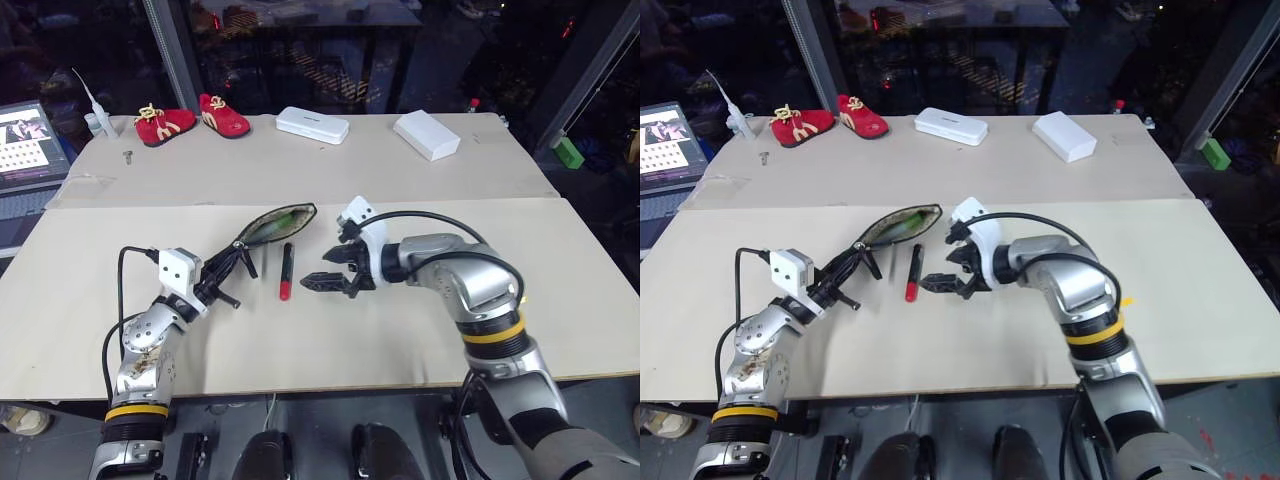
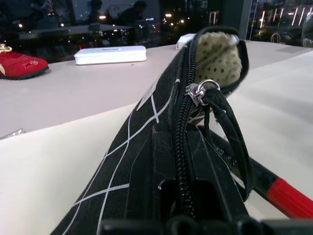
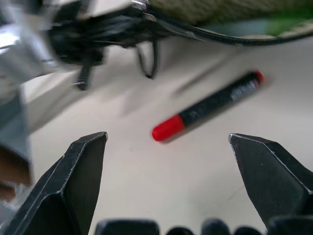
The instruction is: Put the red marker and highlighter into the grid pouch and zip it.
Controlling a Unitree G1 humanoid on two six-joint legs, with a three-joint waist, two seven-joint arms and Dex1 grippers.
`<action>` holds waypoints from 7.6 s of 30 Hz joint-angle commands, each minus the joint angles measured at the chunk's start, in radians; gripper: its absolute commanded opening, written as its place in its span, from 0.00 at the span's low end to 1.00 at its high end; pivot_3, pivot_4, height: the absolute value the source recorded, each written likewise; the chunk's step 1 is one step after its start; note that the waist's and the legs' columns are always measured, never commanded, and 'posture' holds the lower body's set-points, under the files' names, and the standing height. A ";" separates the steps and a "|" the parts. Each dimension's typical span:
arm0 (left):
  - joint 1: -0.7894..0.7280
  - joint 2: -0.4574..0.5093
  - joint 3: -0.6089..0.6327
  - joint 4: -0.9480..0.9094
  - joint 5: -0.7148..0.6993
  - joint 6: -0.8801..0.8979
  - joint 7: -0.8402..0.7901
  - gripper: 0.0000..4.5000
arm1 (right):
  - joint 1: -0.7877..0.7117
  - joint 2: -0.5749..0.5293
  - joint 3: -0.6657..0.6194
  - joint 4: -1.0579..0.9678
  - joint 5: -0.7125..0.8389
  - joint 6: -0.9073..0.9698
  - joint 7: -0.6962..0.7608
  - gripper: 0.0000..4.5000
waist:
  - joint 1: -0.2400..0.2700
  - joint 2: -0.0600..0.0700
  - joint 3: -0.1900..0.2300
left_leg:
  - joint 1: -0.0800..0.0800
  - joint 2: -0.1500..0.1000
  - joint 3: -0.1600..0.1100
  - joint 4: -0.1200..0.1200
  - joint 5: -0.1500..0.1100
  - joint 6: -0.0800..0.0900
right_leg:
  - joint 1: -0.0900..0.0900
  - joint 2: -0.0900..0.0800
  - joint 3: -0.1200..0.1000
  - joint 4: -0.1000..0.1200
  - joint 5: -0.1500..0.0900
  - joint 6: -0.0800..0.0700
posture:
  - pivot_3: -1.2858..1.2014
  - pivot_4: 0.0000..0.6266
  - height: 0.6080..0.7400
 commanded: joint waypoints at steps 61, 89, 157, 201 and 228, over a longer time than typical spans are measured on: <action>-0.015 -0.024 -0.067 -0.050 0.025 -0.008 -0.042 0.00 | 0.026 -0.353 0.127 0.118 -0.454 -1.143 0.036 0.11 | -0.024 -0.001 0.001 | -0.001 0.000 0.004 -0.001 0.000 0.000 | -0.005 0.004 0.005 0.001 0.000 0.003 | 0.52 0.24 1.00; -0.063 -0.056 -0.117 -0.003 0.031 -0.023 -0.095 0.00 | -0.002 -0.324 0.192 0.205 -0.641 -1.359 0.038 0.11 | 0.001 -0.001 0.001 | -0.003 -0.001 0.005 0.000 0.000 0.000 | -0.005 0.001 0.005 0.000 0.000 0.003 | 0.52 0.24 1.00; -0.096 -0.068 -0.150 0.011 0.013 0.005 -0.169 0.00 | 0.024 0.020 0.105 -0.006 0.070 -0.151 -0.101 0.69 | 0.006 -0.002 0.001 | 0.004 -0.001 0.002 0.000 -0.001 0.000 | 0.003 0.001 0.004 0.000 -0.001 0.001 | 0.52 0.24 1.00; -0.075 -0.075 -0.149 0.010 0.017 -0.009 -0.157 0.00 | 0.150 -0.513 -0.005 -0.020 -0.033 -0.348 0.077 0.01 | 0.005 -0.002 0.001 | -0.001 -0.001 -0.001 0.000 -0.001 0.000 | 0.003 0.002 0.002 -0.007 -0.001 0.002 | 0.52 0.24 1.00; -0.100 -0.073 -0.225 -0.033 0.059 -0.009 -0.180 0.00 | 0.312 -0.639 -0.251 -0.003 0.183 -0.345 0.288 0.64 | 0.029 -0.002 0.001 | -0.002 -0.002 0.000 0.000 -0.001 0.001 | 0.003 0.001 0.002 -0.011 0.000 0.004 | 0.52 0.24 1.00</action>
